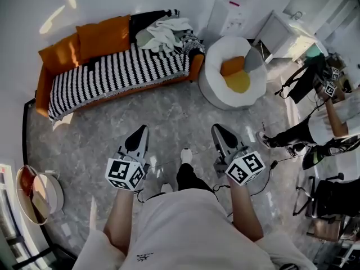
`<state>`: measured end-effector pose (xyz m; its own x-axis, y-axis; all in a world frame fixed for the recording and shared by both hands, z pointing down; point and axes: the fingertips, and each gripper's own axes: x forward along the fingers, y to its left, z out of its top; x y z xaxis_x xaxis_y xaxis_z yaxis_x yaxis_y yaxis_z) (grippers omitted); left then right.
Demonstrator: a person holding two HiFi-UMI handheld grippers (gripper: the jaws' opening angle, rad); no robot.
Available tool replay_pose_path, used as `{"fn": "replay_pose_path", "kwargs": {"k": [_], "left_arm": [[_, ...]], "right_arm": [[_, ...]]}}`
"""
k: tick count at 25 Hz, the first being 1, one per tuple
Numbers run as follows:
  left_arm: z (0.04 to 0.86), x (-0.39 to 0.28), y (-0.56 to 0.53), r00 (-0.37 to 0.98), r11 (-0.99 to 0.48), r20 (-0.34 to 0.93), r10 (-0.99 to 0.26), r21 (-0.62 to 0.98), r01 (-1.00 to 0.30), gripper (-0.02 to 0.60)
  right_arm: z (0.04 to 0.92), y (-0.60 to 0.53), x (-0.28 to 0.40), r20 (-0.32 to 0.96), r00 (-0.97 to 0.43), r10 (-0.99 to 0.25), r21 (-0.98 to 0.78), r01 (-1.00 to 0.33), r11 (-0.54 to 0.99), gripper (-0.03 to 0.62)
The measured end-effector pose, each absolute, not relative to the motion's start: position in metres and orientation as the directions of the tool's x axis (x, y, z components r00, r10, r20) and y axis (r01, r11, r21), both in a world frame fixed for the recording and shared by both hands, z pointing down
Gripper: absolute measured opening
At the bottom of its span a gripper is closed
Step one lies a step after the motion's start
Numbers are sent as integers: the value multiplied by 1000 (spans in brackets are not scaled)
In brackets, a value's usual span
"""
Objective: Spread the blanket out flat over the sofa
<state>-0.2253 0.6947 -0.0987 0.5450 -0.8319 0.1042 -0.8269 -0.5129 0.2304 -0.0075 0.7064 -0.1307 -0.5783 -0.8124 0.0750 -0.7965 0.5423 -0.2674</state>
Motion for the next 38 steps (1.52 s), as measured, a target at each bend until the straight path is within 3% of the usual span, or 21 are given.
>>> {"fn": "replay_pose_path", "kwargs": {"k": [21, 38], "left_arm": [[-92, -146, 508, 494, -462, 163, -854, 202, -864, 18], [-83, -112, 417, 435, -400, 200, -878, 194, -896, 18]], "right_arm": [[-119, 503, 58, 77, -656, -751, -318, -730, 605, 26], [-98, 402, 94, 119, -710, -694, -347, -685, 641, 26]]}}
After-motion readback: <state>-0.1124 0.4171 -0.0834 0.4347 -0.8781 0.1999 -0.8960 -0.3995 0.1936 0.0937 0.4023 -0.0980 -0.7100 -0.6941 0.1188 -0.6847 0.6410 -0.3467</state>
